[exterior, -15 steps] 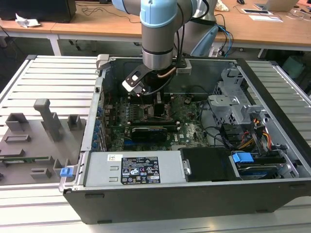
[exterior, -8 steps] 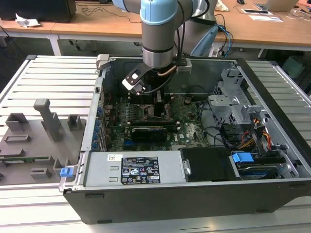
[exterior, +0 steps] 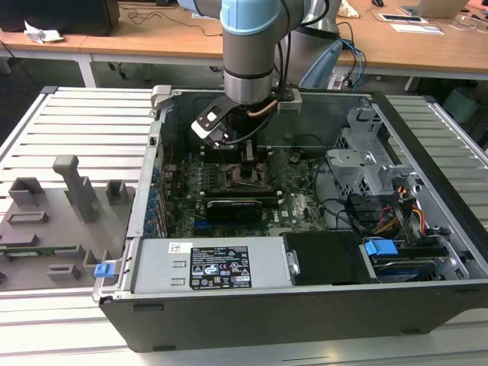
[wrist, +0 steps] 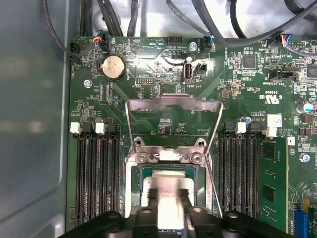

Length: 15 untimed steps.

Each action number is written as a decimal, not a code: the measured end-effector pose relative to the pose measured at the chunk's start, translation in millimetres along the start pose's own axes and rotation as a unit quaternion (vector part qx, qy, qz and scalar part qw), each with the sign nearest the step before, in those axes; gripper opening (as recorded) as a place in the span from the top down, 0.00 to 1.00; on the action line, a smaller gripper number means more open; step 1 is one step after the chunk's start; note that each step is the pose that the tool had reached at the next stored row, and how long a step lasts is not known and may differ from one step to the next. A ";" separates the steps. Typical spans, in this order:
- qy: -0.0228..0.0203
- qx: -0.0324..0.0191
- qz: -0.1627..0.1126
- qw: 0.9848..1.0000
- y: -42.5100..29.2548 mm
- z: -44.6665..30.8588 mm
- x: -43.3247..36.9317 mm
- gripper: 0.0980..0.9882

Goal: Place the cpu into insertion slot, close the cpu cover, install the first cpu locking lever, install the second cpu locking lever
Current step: 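Place the cpu into insertion slot, then close the cpu cover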

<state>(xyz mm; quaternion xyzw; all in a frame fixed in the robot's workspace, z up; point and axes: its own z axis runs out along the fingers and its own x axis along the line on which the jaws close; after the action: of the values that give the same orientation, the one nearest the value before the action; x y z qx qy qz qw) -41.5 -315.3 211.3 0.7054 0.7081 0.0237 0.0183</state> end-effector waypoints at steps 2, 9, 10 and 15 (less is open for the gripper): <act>0.000 0.001 0.000 1.000 0.0 -0.4 -0.1 0.86; 0.000 0.001 0.000 1.000 0.1 -2.5 0.0 0.99; 0.000 0.001 0.000 1.000 0.1 -3.4 -0.1 0.99; 0.000 0.001 0.000 1.000 0.6 -9.9 0.0 0.99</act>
<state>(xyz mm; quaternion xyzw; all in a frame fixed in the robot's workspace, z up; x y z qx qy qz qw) -41.5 -315.3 221.2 0.7055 0.7081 0.0231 0.0180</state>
